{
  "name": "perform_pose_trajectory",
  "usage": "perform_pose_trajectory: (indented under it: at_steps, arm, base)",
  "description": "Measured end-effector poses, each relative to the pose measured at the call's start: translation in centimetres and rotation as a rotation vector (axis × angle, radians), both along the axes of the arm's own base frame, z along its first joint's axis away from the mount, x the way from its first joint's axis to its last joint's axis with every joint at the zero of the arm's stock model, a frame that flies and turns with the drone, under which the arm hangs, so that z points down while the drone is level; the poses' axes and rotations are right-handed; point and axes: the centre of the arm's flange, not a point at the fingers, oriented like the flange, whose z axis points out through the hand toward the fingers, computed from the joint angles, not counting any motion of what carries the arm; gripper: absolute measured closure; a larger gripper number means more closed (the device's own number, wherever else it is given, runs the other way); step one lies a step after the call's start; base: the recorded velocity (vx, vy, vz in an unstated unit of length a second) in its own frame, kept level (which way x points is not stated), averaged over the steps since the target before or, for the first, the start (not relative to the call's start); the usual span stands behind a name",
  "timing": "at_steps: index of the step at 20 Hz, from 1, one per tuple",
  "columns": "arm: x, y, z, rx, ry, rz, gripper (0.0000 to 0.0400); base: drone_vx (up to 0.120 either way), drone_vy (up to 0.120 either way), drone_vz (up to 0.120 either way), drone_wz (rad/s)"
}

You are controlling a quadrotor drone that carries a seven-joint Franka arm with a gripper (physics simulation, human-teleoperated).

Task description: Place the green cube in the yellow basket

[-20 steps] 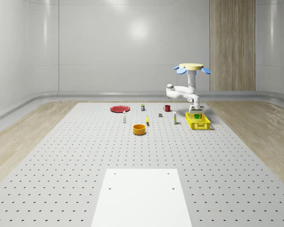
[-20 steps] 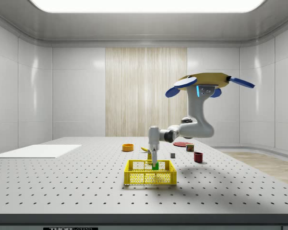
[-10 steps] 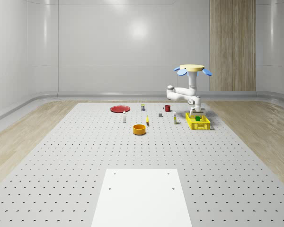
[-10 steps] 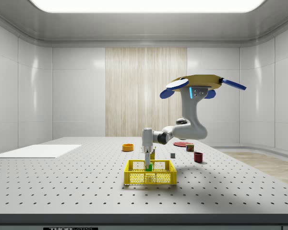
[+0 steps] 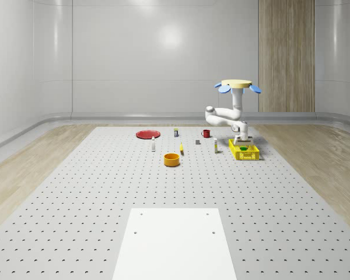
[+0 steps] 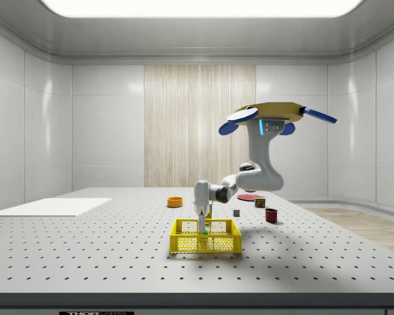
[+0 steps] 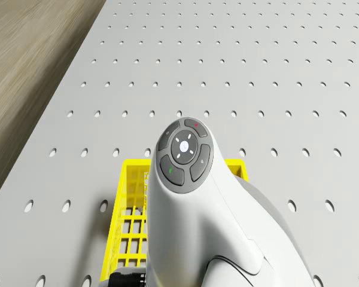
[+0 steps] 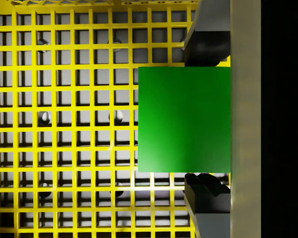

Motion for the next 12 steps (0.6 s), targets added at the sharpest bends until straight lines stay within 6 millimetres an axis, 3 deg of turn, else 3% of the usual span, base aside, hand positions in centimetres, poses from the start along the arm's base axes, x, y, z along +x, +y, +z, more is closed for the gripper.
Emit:
perform_pose_trajectory:
  at_steps: [5, 12]
  arm:
    - [0.0, 0.0, -1.1, -0.001, 0.0, -0.007, 0.0019]
    - [0.0, 0.0, -2.9, -0.002, 0.001, -0.011, 0.0004]
  base:
    - [0.0, 0.0, 0.0, 0.0]
    - [0.0, 0.0, 0.0, 0.0]
